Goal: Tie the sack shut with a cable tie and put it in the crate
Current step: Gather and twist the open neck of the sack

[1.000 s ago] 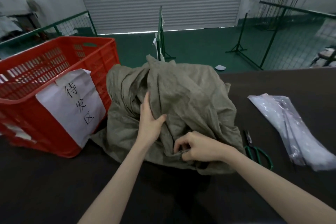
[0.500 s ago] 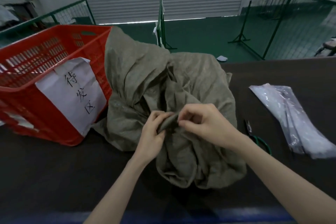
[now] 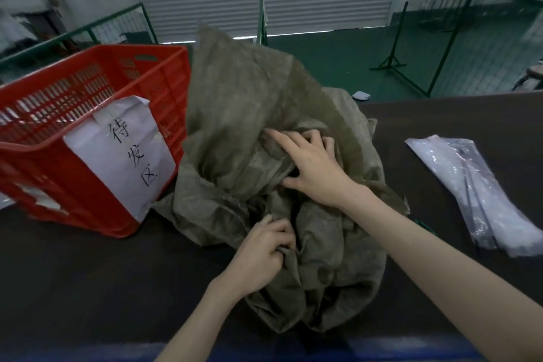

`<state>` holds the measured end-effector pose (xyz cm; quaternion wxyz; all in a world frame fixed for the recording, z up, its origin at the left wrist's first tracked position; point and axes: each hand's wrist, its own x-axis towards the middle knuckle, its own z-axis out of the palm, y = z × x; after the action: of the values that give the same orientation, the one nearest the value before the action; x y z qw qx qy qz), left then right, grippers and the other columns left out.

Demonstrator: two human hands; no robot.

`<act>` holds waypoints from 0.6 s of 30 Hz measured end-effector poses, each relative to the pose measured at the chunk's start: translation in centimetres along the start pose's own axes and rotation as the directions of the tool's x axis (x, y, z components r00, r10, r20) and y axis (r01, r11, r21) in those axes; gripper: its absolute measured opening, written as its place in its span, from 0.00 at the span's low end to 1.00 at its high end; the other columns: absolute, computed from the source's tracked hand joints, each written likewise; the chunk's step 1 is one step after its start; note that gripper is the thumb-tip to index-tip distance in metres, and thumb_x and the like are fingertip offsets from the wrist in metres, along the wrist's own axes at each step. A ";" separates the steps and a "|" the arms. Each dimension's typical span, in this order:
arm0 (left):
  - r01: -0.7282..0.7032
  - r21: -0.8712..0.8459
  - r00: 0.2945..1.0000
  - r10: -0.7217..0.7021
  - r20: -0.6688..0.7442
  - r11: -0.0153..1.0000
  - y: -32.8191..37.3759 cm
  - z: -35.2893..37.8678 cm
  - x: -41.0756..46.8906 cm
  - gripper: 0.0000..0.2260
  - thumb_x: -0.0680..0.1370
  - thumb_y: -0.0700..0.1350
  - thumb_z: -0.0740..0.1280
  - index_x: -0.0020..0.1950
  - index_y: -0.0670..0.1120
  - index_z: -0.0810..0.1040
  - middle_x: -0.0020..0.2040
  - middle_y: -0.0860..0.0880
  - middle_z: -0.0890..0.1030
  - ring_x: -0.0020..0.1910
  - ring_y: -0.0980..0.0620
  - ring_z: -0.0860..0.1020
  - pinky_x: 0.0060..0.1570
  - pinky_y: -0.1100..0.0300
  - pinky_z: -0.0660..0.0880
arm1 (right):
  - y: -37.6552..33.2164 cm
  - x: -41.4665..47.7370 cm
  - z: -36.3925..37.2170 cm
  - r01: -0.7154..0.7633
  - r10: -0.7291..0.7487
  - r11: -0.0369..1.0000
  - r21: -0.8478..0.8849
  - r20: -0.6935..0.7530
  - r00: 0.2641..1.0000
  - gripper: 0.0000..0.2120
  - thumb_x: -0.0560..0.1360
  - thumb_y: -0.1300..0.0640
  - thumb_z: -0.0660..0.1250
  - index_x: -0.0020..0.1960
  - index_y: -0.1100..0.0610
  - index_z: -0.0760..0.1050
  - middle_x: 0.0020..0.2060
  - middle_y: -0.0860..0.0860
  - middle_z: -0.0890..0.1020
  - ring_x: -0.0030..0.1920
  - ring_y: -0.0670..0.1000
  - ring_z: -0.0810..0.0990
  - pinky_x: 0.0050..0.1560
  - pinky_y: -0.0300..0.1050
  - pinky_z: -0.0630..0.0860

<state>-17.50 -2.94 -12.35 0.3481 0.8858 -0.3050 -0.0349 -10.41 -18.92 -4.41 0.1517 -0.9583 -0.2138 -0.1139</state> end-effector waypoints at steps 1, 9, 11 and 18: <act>-0.002 -0.002 1.000 0.002 -0.007 1.000 -0.1 -0.3 -0.1 0.16 0.63 0.31 0.56 0.34 0.53 0.68 0.42 0.55 0.73 0.48 0.50 0.70 0.52 0.55 0.69 | 0.2 0.3 0.2 -0.003 0.004 0.998 -0.067 0.008 1.000 0.36 0.71 0.52 0.68 0.75 0.45 0.55 0.67 0.49 0.70 0.63 0.58 0.65 0.58 0.55 0.58; 0.053 -0.431 0.995 -0.085 -0.054 0.901 0.1 -3.1 -1.5 0.14 0.72 0.31 0.61 0.43 0.47 0.82 0.61 0.53 0.77 0.63 0.54 0.74 0.62 0.64 0.70 | 3.9 -0.9 0.1 -0.097 0.096 0.994 -0.043 -0.018 0.995 0.16 0.71 0.58 0.64 0.59 0.54 0.75 0.50 0.60 0.83 0.53 0.63 0.79 0.49 0.51 0.68; 0.037 -0.631 0.991 -0.109 -0.075 0.775 -0.1 -3.3 -1.8 0.16 0.72 0.33 0.60 0.51 0.42 0.84 0.65 0.50 0.77 0.66 0.52 0.73 0.61 0.64 0.70 | 5.0 -2.0 -0.1 -0.223 0.224 0.974 -0.039 0.030 0.974 0.12 0.72 0.57 0.63 0.55 0.55 0.77 0.50 0.63 0.81 0.53 0.65 0.78 0.45 0.51 0.70; 0.106 -0.826 0.778 -0.564 -0.278 0.554 -0.9 -1.0 -0.9 0.10 0.79 0.40 0.61 0.51 0.44 0.82 0.53 0.45 0.83 0.55 0.45 0.79 0.57 0.49 0.73 | 6.1 -6.0 0.8 -0.437 0.461 0.887 -0.149 0.256 0.850 0.15 0.74 0.52 0.62 0.54 0.61 0.76 0.56 0.63 0.78 0.55 0.65 0.78 0.47 0.50 0.71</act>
<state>-17.55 -1.33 -12.28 0.7461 0.6652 0.0282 0.0074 -12.88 -26.13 -8.36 0.1010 -0.9934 0.0016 0.0543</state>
